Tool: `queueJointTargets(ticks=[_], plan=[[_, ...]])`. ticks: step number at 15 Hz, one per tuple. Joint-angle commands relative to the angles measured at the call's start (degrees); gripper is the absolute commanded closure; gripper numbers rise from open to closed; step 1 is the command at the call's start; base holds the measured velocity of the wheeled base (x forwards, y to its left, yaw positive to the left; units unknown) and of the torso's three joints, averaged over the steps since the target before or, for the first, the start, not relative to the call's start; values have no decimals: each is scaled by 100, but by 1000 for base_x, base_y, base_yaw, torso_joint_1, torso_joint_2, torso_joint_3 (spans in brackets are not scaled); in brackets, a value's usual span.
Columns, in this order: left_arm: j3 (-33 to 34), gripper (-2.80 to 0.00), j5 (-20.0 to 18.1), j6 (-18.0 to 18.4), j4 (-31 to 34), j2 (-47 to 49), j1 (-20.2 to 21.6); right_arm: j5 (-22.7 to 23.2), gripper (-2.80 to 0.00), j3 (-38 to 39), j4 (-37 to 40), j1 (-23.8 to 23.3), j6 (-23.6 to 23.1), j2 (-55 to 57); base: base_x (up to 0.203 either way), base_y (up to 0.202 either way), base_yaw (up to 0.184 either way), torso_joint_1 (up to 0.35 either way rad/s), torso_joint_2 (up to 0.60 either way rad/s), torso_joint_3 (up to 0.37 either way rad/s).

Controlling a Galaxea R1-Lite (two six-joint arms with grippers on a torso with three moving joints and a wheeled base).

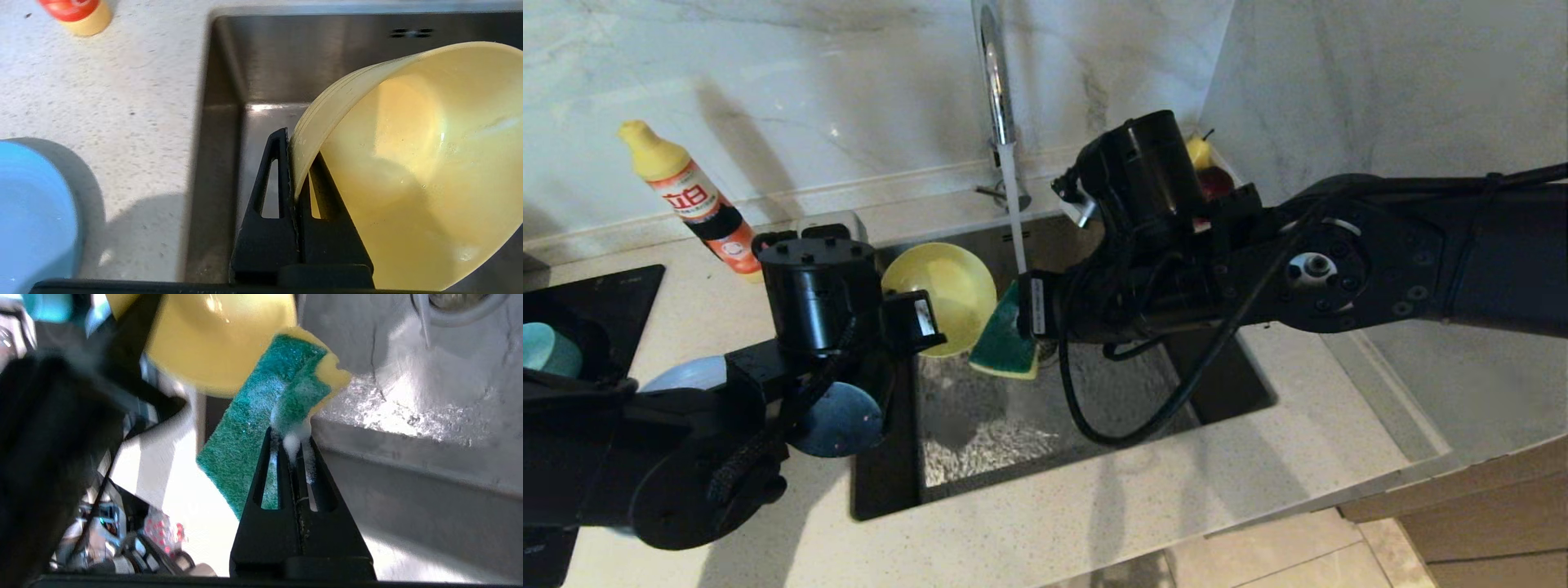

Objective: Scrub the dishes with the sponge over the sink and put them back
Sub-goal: Wipe the bowl, then rinse the bowl

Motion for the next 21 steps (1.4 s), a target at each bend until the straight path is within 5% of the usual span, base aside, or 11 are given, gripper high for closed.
queueJointTargets(ticks=[1,7,10,14,21], plan=[[-107,0,10,-120,24,240,164,1,0,434,-11,-20,24,-323,0,0,0,0,0,0],[-1020,0,-74,-602,731,822,203,104,0,1272,-22,-455,27,-1380,0,0,0,0,0,0],[-1534,0,-607,-1042,1977,804,270,174,0,1411,-2,-669,16,-1734,0,0,0,0,0,0],[-2716,0,-1838,-1654,3788,788,661,185,0,1645,-23,-726,-161,-2081,0,0,0,0,0,0],[-4252,0,-2748,-2446,4769,1762,772,378,0,1727,-1,-926,-194,-2526,0,0,0,0,0,0]])
